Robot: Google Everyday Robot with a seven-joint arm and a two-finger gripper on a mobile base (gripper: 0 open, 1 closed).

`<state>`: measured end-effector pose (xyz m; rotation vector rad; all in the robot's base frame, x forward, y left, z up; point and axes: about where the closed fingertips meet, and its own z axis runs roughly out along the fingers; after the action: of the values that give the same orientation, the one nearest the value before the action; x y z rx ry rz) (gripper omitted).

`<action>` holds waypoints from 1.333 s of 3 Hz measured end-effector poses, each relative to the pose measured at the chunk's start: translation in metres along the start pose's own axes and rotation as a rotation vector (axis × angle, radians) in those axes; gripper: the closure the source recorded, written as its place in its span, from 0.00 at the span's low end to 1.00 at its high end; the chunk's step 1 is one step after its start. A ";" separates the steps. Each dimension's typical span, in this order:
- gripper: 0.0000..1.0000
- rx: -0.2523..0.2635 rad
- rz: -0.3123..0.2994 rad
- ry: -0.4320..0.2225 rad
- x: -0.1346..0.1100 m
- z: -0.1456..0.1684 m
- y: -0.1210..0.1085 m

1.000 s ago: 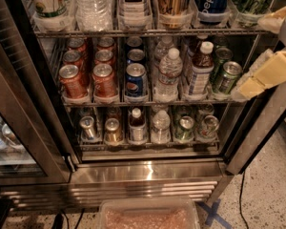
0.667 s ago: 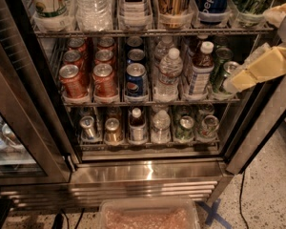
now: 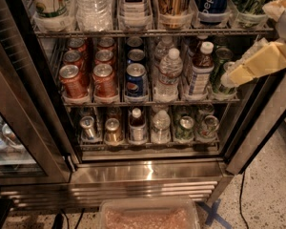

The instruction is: Pick pepsi can from top shelf of fridge

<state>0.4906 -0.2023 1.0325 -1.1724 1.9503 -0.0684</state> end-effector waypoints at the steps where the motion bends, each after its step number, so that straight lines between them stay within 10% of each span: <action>1: 0.00 0.036 0.018 -0.025 -0.001 0.004 -0.003; 4: 0.19 0.339 0.161 -0.189 -0.019 0.028 -0.054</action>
Offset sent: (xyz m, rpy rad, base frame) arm 0.0560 -0.0158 0.0096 0.1654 -0.2812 -0.2257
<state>0.5520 -0.2086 1.0497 -0.7701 1.7743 -0.1888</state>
